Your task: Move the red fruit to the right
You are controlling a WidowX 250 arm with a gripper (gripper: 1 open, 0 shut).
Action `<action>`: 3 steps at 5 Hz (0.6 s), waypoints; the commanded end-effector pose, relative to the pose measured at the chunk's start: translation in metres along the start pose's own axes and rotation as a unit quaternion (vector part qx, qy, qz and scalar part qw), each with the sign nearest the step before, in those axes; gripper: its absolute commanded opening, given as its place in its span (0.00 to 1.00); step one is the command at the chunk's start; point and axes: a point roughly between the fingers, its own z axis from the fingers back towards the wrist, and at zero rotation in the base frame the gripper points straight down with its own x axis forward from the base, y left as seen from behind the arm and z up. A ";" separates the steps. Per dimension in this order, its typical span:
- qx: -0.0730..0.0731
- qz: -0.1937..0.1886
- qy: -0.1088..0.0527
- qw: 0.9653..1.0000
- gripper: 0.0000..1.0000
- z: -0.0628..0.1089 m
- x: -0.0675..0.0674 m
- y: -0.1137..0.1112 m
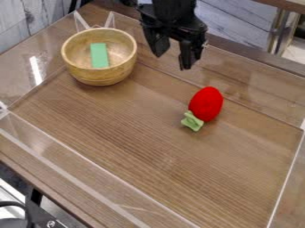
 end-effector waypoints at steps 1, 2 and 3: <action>-0.001 -0.008 -0.022 1.000 1.00 0.001 0.010 0.006; -0.009 -0.015 -0.008 1.000 1.00 -0.015 0.012 0.014; -0.011 -0.021 -0.001 1.000 1.00 -0.020 0.012 0.030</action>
